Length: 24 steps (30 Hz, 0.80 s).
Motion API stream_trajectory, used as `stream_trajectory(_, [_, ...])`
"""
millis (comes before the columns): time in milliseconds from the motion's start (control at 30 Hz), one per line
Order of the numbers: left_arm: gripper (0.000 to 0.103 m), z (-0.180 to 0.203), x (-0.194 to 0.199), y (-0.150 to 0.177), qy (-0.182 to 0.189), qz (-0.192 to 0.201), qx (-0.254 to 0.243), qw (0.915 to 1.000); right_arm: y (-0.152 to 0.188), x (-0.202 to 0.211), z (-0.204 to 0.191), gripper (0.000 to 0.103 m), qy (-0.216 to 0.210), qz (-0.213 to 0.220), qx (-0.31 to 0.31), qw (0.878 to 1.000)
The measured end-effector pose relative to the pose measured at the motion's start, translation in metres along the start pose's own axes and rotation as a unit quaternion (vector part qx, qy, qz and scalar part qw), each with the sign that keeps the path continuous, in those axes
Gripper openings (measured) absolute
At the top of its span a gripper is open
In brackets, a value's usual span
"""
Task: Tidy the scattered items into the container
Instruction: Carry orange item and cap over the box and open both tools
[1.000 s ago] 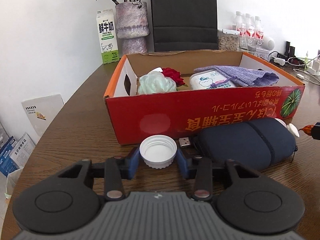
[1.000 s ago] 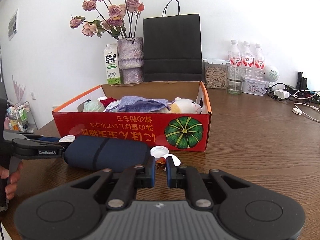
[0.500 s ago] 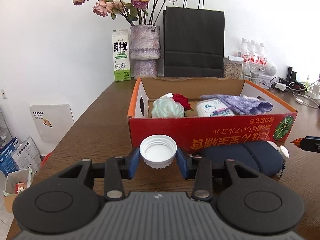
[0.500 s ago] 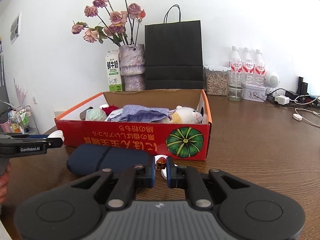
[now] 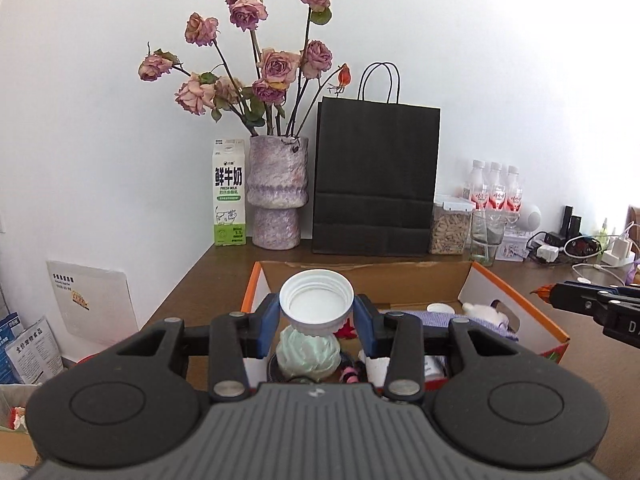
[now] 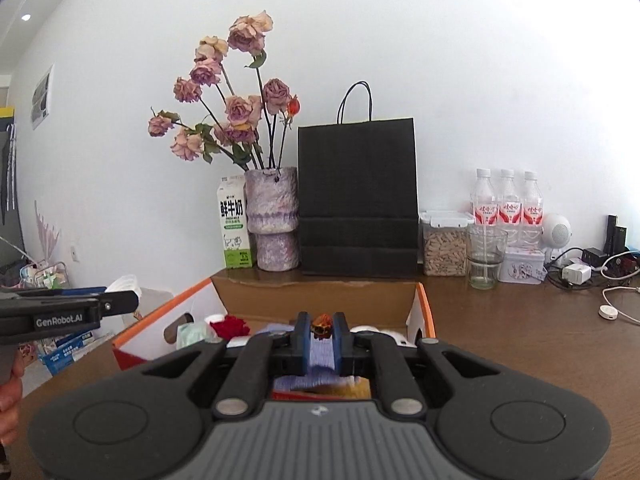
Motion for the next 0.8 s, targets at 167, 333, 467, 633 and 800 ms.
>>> stream_trajectory(167, [0.040, 0.011, -0.027, -0.014, 0.008, -0.002, 0.032, 0.9994, -0.024, -0.031, 0.008, 0.010, -0.005, 0.023, -0.019, 1.000])
stream_trajectory(333, [0.040, 0.020, -0.070, -0.025, -0.005, -0.011, 0.047, 0.9988, -0.035, -0.074, 0.015, 0.010, -0.005, 0.031, -0.030, 0.999])
stream_trajectory(467, [0.040, 0.024, -0.101, -0.015, -0.012, -0.025, 0.050, 0.9984, -0.024, -0.101, 0.025, 0.010, 0.004, 0.012, -0.044, 0.999])
stream_trajectory(633, [0.040, 0.021, -0.114, 0.001, -0.025, -0.055, 0.036, 0.9975, -0.007, -0.115, 0.038, 0.010, 0.012, -0.016, -0.062, 0.998])
stream_trajectory(800, [0.040, 0.022, -0.111, 0.005, -0.028, -0.055, 0.028, 0.9977, -0.001, -0.116, 0.032, 0.010, 0.015, -0.023, -0.049, 0.998])
Point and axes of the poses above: each gripper's, at about its wrist camera, not at the fingertips, and x roughly against the way its jaws point, z to its right, y to its underside, the point moved 4 cm from there along -x, roughly the way its jaws point, and after that the axes turned 9 degrees about -y, right-handed, at the moved point
